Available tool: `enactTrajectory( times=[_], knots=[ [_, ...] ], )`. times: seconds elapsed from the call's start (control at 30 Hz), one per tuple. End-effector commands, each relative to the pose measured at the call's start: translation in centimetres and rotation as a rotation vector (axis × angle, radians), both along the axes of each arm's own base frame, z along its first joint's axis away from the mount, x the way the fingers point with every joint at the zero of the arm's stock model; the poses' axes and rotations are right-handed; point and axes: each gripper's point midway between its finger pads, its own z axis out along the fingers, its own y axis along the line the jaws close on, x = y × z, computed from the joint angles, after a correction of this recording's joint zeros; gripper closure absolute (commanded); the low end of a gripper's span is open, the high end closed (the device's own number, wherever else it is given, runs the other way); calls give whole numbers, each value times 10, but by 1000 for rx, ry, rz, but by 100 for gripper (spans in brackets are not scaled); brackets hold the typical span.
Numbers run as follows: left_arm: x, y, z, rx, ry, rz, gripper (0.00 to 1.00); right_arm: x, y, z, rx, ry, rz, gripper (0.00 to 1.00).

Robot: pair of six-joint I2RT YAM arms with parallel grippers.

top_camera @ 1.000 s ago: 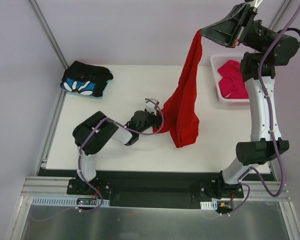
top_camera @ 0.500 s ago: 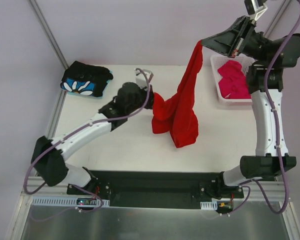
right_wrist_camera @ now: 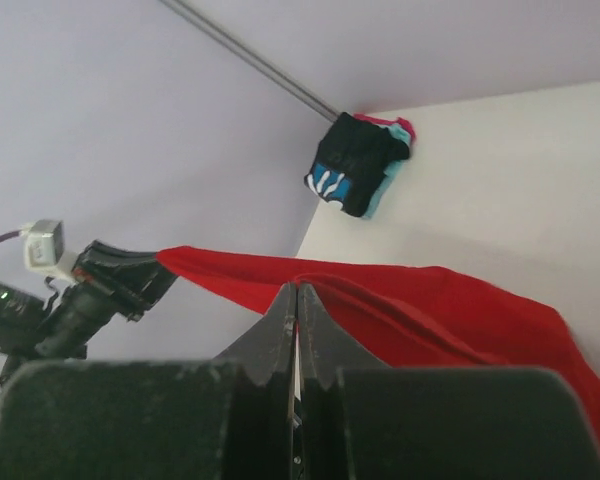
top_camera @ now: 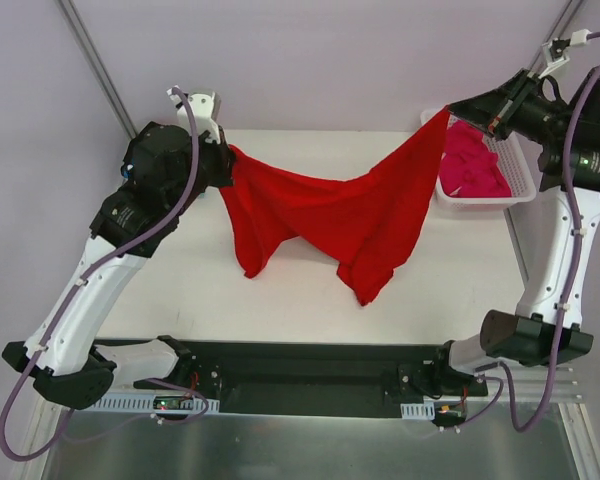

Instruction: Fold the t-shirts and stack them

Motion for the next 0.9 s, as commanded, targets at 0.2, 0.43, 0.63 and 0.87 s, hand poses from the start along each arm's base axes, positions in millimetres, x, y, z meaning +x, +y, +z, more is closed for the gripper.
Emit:
enactTrajectory(
  times=[0.2,0.43,0.63,0.87],
  knots=[
    [0,62,52,117,-119,162,100,22,-15,28,38,31,-25,99],
    [36,67,55,78,-37,138,100,27,-7,119,247,-116,162,99],
    [59,76,60,70,-45,195,100,38,-14,126,302,-142,209,99],
    [79,94,62,-107,16,191,100,39,-16,138,368,-180,234,99]
  ],
)
